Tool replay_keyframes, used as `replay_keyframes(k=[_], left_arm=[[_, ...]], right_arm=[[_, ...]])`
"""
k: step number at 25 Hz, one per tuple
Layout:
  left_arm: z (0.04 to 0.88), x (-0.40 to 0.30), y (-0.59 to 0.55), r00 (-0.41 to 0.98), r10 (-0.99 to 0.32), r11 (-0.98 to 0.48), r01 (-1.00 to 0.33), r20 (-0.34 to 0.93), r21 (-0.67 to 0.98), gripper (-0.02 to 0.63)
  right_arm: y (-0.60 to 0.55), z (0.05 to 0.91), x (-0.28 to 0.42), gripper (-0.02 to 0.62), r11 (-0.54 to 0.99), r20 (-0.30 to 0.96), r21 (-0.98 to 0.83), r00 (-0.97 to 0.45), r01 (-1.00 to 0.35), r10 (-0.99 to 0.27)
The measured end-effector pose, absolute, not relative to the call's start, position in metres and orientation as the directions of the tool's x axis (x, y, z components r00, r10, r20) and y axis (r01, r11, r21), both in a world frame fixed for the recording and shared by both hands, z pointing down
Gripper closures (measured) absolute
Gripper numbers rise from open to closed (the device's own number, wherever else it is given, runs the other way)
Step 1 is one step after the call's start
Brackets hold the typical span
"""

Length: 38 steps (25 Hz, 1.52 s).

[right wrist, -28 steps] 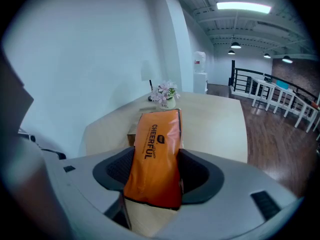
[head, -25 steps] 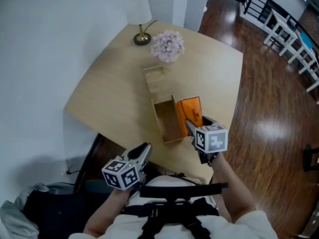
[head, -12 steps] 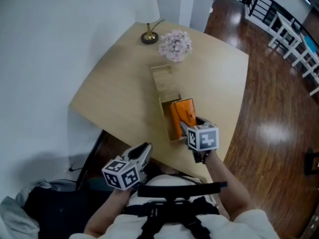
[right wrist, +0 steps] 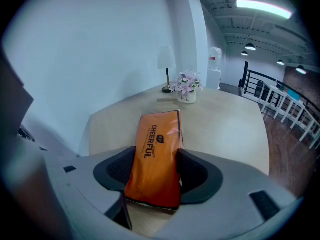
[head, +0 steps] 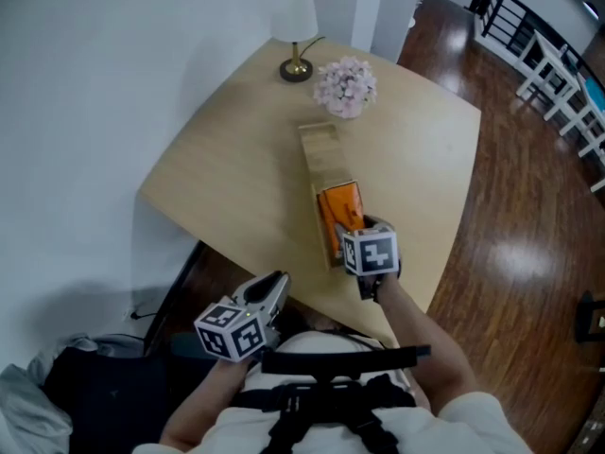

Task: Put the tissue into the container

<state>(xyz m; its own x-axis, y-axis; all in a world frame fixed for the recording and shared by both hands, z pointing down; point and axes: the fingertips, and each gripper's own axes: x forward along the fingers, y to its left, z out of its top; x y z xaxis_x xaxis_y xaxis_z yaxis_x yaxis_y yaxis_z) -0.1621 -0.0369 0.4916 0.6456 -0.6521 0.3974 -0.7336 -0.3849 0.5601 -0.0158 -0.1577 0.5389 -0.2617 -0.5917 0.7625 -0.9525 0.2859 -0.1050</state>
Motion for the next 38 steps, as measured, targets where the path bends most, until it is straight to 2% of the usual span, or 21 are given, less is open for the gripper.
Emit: replay_keyframes(k=[5,10,13,16,21,26,30,38], left_arm=[[0.493,-0.162,-0.037,0.649,-0.648,-0.384,-0.73,0.399,0.565,0.534],[0.495,-0.163,-0.035,0.648,-0.645,-0.378,-0.732,0.405,0.567,0.534],[0.496,-0.163,-0.035,0.646,-0.643,-0.376,-0.734,0.411,0.566,0.534],[0.496,-0.163,-0.035,0.647,-0.642,-0.374,-0.733,0.412,0.568,0.534],[0.497,-0.162,-0.036,0.647,-0.641,-0.37,-0.732,0.413,0.571,0.534],[0.495,-0.161,-0.036,0.649,-0.64,-0.37,-0.73,0.412,0.574,0.534],[0.494,-0.161,-0.038,0.653,-0.639,-0.374,-0.725,0.407,0.578,0.534],[0.489,-0.149,-0.046,0.677,-0.62,-0.402,-0.709,0.397,0.58,0.534]], right_arm=[[-0.164,0.56,-0.018,0.327,0.273,0.794,-0.066,-0.216,-0.96,-0.569],[-0.159,0.584,-0.023,0.327,0.253,0.848,-0.079,-0.198,-0.964,-0.492],[-0.153,0.601,-0.035,0.324,0.247,0.878,-0.153,-0.246,-0.957,-0.411],[-0.158,0.608,-0.046,0.313,0.263,0.871,-0.206,-0.299,-0.942,-0.389],[-0.163,0.611,-0.046,0.308,0.281,0.88,-0.182,-0.283,-0.942,-0.381],[-0.158,0.607,-0.043,0.278,0.233,0.882,-0.215,-0.291,-0.949,-0.37],[-0.169,0.6,-0.024,0.273,0.206,0.867,-0.177,-0.251,-0.963,-0.431],[-0.169,0.579,-0.018,0.273,0.236,0.835,-0.198,-0.29,-0.951,-0.468]])
